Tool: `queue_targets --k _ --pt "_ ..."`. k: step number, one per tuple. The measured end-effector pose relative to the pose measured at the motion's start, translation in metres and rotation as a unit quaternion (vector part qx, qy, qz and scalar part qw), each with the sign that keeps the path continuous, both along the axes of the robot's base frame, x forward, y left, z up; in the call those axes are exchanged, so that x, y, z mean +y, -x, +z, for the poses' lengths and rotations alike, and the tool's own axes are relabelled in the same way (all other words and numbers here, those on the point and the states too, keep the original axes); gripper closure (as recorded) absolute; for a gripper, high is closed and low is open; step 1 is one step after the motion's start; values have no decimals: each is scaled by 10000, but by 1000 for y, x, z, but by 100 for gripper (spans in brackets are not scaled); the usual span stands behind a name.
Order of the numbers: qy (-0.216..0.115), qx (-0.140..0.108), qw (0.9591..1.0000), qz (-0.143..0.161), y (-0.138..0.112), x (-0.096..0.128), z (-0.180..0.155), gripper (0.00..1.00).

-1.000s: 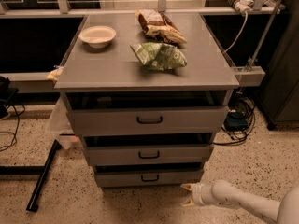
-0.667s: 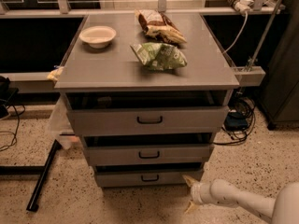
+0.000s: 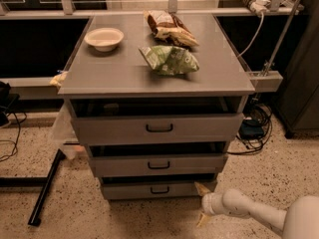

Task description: Open bottom drawer

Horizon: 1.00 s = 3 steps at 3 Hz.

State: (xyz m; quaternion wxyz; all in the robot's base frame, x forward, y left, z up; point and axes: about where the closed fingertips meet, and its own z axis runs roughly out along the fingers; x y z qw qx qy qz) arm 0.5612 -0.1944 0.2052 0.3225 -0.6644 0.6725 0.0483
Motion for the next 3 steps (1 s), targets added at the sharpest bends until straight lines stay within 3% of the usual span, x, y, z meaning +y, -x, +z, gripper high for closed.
queue_targets --k 3 --pt "-157 45 9998 130 -45 1 -22 0"
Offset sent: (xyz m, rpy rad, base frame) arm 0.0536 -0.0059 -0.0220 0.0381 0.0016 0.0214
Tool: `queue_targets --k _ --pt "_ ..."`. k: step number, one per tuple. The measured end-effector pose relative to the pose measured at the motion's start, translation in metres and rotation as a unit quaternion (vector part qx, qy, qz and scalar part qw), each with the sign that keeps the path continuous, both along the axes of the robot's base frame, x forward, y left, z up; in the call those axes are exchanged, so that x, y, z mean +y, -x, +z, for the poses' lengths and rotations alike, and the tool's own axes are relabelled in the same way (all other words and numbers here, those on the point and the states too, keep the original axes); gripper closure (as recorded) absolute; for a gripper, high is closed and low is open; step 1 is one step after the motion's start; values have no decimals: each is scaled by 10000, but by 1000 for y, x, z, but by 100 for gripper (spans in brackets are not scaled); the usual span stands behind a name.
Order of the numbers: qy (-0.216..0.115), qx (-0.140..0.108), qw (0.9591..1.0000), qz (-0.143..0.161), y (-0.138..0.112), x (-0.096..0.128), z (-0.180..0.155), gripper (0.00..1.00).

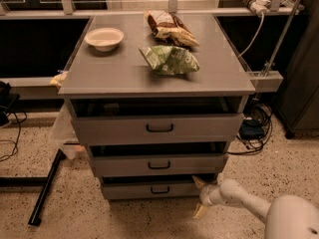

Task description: Open bottom drawer

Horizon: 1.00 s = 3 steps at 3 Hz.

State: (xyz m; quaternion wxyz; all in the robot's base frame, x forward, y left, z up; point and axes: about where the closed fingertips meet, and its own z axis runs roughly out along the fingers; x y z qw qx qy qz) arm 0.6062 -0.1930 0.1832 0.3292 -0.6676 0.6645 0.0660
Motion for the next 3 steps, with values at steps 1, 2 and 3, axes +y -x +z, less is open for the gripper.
queue_targets --k 1,2,3 --pt "-2 42 10000 71 -13 4 -7 0" --pt "20 135 9998 138 -33 7 -21 0" --pt "27 140 9998 143 -37 7 -22 0"
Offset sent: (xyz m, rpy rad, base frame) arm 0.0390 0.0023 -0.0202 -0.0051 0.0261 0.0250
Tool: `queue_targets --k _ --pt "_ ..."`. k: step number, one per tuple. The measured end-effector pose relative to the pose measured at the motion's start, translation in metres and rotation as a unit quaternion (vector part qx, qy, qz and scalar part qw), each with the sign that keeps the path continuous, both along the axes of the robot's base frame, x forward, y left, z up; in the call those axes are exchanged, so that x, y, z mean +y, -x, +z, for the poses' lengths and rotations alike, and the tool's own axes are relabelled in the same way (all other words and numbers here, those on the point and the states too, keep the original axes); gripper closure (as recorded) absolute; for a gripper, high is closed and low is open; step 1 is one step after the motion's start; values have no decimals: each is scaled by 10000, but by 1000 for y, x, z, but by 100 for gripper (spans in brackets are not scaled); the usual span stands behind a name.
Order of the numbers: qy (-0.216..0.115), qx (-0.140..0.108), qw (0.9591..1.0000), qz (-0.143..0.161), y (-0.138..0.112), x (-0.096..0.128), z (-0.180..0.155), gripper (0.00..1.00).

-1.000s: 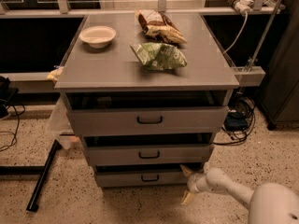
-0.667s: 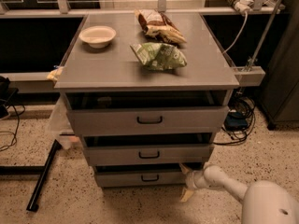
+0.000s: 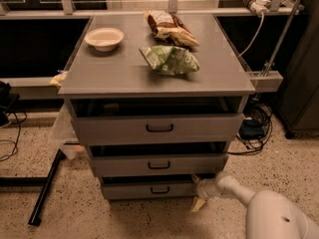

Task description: Open bottom drawer

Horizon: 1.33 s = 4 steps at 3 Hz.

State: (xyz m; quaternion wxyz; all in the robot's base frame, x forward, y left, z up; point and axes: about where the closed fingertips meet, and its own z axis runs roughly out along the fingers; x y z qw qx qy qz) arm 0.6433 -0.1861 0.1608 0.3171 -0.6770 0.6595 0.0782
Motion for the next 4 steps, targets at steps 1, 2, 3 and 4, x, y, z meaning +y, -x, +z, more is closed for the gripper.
queue_targets --k 1,2,3,4 --pt "96 214 9997 40 6 4 -4 0" --pt "261 601 9978 87 17 6 -8 0" --pt "301 749 9967 77 23 5 -6 0" --pt "357 1074 9936 52 42 -2 -4 0"
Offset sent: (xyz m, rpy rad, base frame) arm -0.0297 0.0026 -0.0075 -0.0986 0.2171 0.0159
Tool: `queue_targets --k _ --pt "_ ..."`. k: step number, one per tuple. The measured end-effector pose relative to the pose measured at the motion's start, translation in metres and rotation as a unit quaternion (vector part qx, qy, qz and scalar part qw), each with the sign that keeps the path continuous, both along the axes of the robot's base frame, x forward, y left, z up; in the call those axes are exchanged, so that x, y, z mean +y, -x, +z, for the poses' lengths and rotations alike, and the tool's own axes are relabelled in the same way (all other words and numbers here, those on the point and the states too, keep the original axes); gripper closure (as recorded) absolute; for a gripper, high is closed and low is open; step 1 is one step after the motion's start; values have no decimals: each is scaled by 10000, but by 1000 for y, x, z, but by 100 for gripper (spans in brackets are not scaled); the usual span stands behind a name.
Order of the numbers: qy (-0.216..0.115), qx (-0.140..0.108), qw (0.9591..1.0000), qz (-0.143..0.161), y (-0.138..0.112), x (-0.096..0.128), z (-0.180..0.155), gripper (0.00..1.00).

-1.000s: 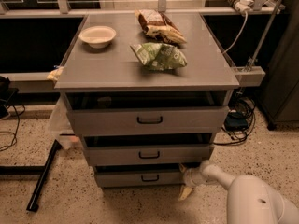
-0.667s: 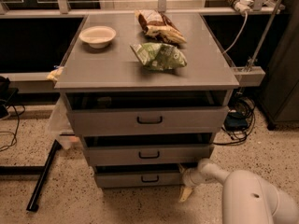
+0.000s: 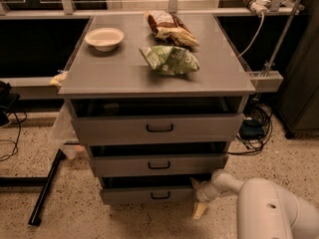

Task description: Open bottom drawer

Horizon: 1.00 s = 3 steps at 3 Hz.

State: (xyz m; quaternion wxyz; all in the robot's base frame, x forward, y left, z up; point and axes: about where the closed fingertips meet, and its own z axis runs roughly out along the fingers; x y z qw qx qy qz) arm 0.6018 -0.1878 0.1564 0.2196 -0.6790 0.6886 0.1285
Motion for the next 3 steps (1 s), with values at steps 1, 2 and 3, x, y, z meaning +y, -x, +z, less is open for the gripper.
queue_targets --k 1,2,3 --pt "0 0 10000 0 0 0 4 0" --pt "12 176 9998 -29 16 -5 8 0" --pt "-99 601 9980 -146 60 -19 19 0"
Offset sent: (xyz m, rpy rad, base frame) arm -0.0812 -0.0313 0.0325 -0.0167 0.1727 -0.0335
